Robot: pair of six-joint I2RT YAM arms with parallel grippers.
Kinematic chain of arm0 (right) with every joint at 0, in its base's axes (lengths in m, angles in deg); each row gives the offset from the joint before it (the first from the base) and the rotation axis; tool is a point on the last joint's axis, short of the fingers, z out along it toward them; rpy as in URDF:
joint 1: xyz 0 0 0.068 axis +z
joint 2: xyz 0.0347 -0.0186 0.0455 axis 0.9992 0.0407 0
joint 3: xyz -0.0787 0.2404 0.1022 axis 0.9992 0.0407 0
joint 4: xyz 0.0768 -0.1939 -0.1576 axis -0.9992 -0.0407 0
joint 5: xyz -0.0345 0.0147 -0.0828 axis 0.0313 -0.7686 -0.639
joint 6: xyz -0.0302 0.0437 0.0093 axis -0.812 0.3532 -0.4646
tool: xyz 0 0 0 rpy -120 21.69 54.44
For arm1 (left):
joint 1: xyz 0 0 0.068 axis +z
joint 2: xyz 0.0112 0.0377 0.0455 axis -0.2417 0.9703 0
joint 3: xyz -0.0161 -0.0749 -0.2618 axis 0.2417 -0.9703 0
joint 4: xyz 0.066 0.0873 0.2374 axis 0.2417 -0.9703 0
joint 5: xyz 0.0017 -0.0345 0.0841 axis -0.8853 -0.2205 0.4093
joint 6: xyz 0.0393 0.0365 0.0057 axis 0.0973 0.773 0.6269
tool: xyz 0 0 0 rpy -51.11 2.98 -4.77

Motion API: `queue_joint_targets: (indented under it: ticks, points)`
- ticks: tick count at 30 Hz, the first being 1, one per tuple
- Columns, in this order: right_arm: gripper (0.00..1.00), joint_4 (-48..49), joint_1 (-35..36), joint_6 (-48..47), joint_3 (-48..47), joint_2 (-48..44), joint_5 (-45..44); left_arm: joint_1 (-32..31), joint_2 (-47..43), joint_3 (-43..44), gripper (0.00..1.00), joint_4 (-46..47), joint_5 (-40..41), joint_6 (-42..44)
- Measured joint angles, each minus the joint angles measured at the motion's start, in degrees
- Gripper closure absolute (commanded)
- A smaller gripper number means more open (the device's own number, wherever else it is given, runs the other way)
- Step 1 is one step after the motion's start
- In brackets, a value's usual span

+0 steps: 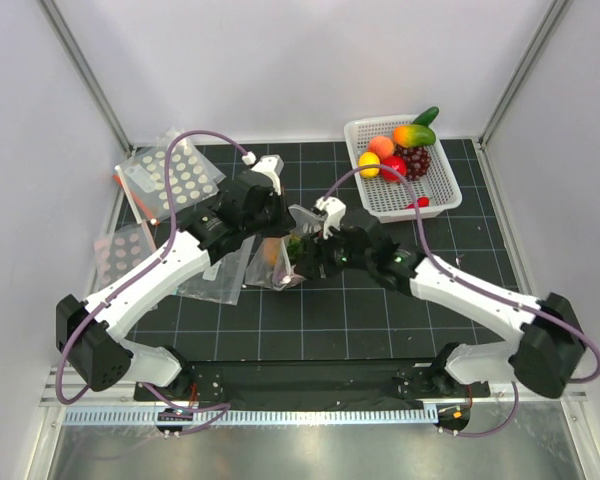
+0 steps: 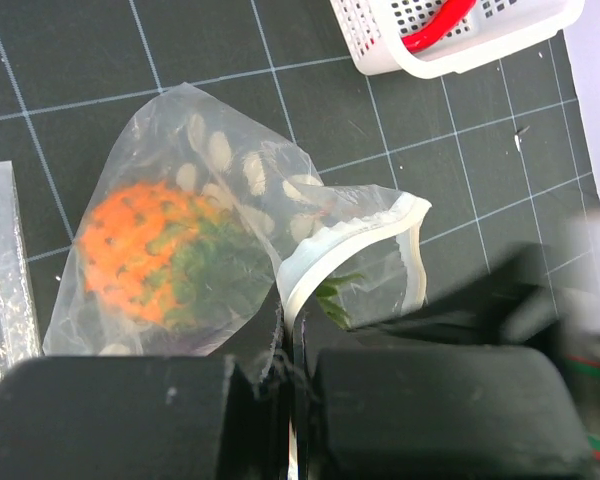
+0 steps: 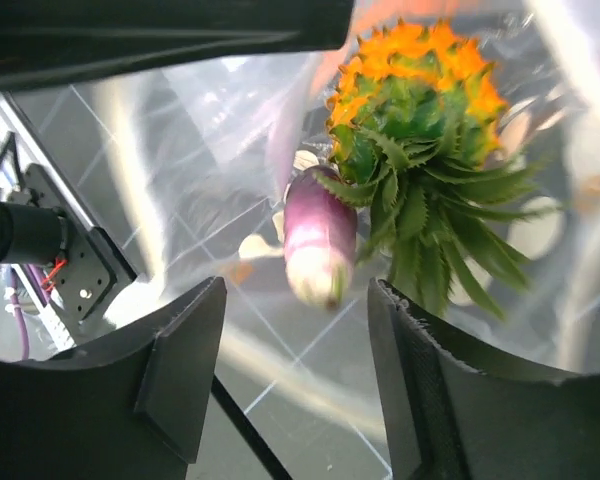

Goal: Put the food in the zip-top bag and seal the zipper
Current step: Place the fake vegetable in the zipper food storage bag, then pick up the fake vegetable from the bin.

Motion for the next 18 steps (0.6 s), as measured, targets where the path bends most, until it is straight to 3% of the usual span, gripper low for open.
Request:
queue_joint_targets:
  ticks: [5,10,18]
  points:
    - [0.35,1.3,0.0,-0.5,3.3,-11.0,-4.1,0.0,0.0,0.0,1.0,0.0,0.1,0.1]
    - [0.47,2.7,0.0,-0.4,4.7,-18.1,-13.5,0.0,0.0,0.0,1.0,0.0,0.8,0.2]
    - [0.42,-0.5,-11.1,2.9,4.7,-17.7,-21.8,0.0,0.0,0.0,1.0,0.0,1.5,0.2]
